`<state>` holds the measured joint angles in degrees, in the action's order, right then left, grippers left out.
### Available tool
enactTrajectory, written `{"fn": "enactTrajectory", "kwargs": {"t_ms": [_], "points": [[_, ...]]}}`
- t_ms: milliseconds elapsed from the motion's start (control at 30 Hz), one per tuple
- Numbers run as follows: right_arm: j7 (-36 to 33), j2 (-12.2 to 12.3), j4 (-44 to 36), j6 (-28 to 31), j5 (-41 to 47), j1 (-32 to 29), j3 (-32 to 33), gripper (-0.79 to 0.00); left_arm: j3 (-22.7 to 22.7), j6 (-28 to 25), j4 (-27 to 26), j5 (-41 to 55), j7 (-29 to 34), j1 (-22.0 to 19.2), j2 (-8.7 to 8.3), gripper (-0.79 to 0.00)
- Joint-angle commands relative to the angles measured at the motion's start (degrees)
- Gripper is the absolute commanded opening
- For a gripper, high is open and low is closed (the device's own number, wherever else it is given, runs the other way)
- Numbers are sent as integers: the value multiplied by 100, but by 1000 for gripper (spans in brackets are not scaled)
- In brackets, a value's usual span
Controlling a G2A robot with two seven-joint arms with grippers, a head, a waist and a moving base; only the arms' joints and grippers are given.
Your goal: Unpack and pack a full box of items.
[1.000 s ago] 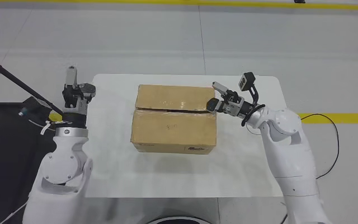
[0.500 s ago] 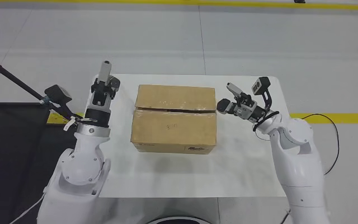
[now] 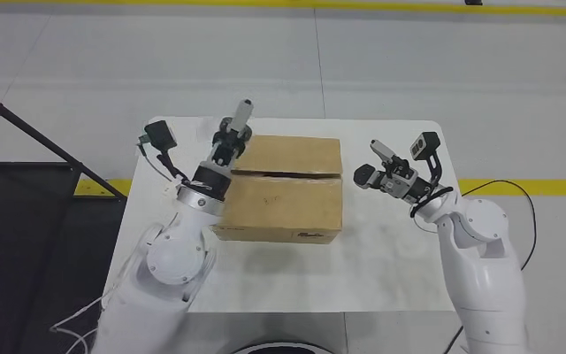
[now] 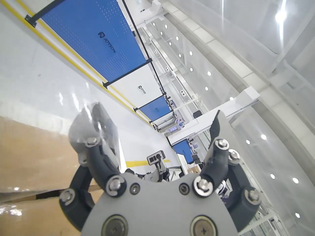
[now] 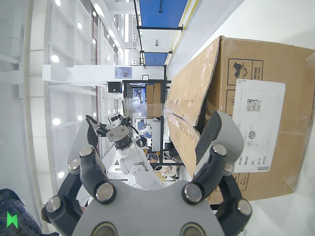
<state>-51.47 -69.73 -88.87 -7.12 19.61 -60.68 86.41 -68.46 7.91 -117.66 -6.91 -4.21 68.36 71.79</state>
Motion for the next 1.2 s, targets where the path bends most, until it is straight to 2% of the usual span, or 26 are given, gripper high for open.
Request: {"fn": "enactTrajectory", "kwargs": {"t_ms": [0,367,667,1167], "points": [[-13,13,-2,-1,-4,-17,0,0,154,32,76,-88,22,-71,26,0],[-86,88,84,54,25,-79,27,0,798,79,610,-287,-6,-369,192,0],[-124,181,27,45,65,-298,286,0,1288,47,1084,-234,-119,-671,375,0],[-149,312,111,154,231,-675,653,0,2003,-106,2168,-87,-616,-1303,783,0]]}}
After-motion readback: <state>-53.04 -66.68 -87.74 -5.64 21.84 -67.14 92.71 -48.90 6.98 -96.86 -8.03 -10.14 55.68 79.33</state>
